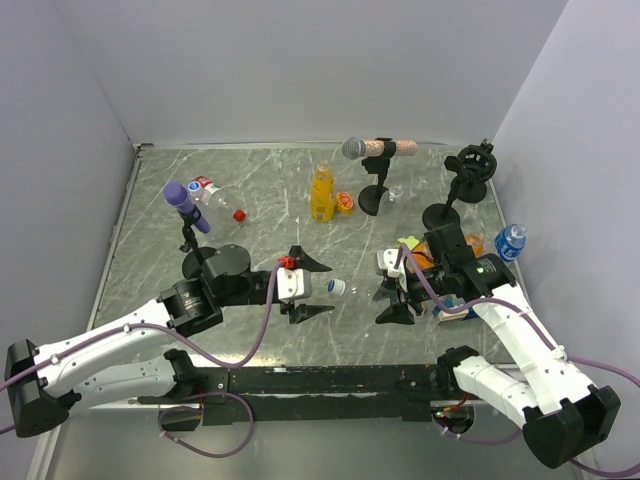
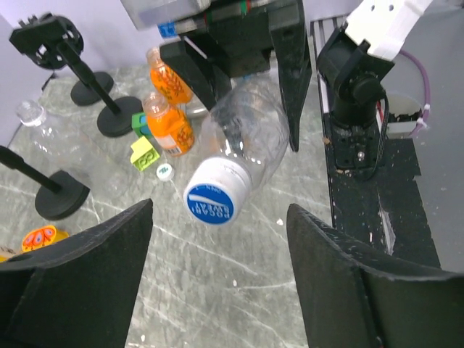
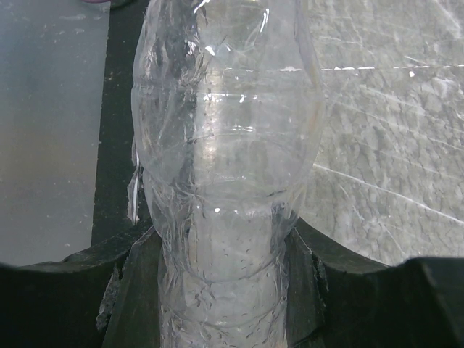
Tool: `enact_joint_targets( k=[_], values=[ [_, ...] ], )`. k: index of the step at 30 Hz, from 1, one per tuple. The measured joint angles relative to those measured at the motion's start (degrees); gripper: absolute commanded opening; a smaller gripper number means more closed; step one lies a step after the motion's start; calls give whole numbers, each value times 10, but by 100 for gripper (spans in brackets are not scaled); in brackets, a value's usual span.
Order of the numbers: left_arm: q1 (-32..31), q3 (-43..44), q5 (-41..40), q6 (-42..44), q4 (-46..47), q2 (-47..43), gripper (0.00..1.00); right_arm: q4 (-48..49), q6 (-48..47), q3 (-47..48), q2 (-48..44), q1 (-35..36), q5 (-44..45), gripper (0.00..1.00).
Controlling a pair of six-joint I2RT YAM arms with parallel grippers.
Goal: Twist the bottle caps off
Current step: Unscrew the bottle cap from the plastic bottle.
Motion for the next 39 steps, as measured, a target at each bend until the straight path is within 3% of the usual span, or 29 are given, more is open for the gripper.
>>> enact_joint_targets(
  k=[7, 14, 26, 31, 39],
  values=[
    [6, 13, 20, 2, 2, 13, 53, 0, 0, 0, 0, -1, -1, 27],
    [8, 14, 31, 2, 2, 25, 45, 0, 0, 0, 0, -1, -1, 27],
    [16, 19, 42, -46, 3, 28, 4, -2, -2, 0, -1, -1, -6, 27],
    [19, 37, 31, -167, -12, 37, 1, -5, -2, 0, -3, -2, -10, 27],
    [21, 101, -28, -477, -99, 77, 1, -14, 1, 0, -4, -9, -3, 27]
  ],
)
